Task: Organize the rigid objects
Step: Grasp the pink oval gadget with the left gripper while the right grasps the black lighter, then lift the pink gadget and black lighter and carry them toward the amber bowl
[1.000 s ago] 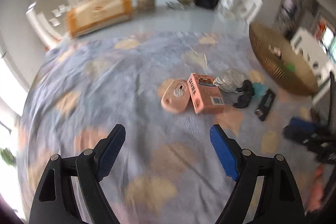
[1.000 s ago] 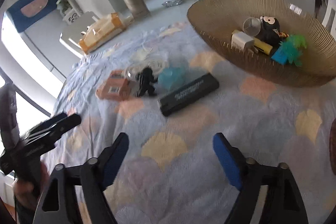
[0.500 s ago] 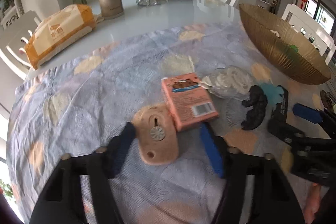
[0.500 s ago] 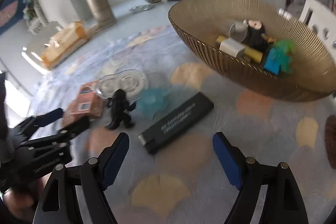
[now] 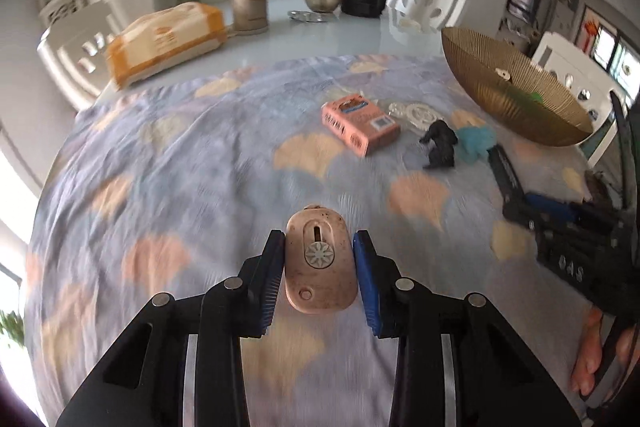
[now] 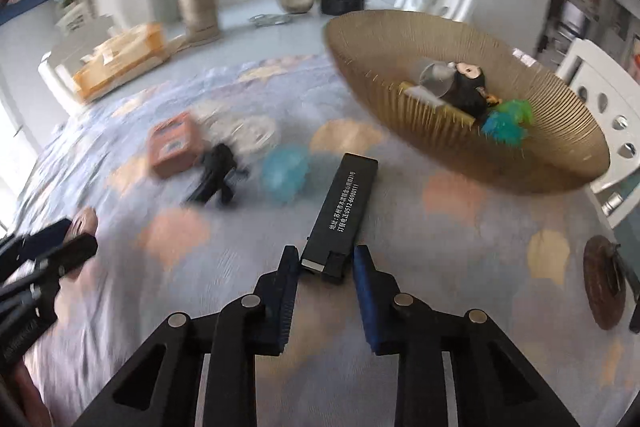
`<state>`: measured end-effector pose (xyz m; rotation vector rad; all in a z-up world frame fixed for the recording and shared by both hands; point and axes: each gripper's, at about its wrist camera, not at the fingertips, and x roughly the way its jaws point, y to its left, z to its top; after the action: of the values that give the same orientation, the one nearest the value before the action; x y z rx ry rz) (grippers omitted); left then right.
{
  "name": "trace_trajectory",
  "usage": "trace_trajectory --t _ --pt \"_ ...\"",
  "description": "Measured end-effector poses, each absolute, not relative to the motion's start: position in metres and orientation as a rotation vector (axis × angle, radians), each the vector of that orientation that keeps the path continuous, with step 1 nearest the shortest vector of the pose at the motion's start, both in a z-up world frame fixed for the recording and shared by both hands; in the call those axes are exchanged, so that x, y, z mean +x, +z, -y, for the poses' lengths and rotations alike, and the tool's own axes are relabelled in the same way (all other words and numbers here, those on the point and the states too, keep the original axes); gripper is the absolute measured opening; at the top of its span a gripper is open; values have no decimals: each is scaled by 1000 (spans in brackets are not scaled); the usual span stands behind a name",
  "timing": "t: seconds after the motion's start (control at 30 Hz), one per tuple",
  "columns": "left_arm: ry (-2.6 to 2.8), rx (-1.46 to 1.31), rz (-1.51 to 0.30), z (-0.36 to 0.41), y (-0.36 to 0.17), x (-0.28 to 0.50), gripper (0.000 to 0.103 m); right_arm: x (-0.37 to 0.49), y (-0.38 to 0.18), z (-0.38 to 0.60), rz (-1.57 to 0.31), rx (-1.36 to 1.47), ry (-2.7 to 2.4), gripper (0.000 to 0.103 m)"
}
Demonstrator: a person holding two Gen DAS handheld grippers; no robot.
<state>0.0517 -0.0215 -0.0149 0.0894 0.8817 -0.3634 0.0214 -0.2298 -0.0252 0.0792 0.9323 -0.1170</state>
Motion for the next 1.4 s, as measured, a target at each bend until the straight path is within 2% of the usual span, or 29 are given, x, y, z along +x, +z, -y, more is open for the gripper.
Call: trace_trajectory --t 0.17,0.43,0.5,0.53,0.57,0.6,0.63,0.73,0.8,0.83,0.87,1.0,1.3,1.4 --pt "-325 -91 -938 -4 -20 29 32 -32 -25 218 -936 -15 31 24" --pt "-276 -92 -815 -12 -18 5 32 -64 -26 245 -939 7 91 24" --pt "-275 -91 -797 -12 -16 0 32 -64 -26 244 -938 3 94 27" --pt "-270 -88 -788 -12 -15 -2 32 -63 -26 240 -941 -13 100 36" --pt "-267 -88 -779 -13 -14 -3 32 -62 -26 234 -950 -32 106 56" --pt "-270 -92 -772 -14 -13 -4 32 -60 -28 228 -955 -55 96 67" --pt "-271 -93 -769 -14 -12 -4 32 -58 -28 224 -946 -76 82 73" --pt "-273 -94 -764 -15 -12 -4 32 -51 -26 215 -933 -91 79 55" --pt "-273 -88 -760 -13 -12 -7 32 -46 -26 215 -933 -56 74 47" --pt "-275 -85 -757 -13 -11 -7 32 -45 -25 214 -933 -40 84 33" --pt "-276 -82 -755 -13 -11 -8 32 -45 -25 211 -933 -41 84 29" --pt "-282 -86 -753 -13 -11 -8 32 -56 -23 194 -920 -114 142 29" --pt "-285 -88 -751 -13 -11 -8 32 -62 -24 214 -942 -79 181 29" --pt "-284 -96 -751 -14 -11 -8 32 -60 -24 213 -937 -78 171 34"
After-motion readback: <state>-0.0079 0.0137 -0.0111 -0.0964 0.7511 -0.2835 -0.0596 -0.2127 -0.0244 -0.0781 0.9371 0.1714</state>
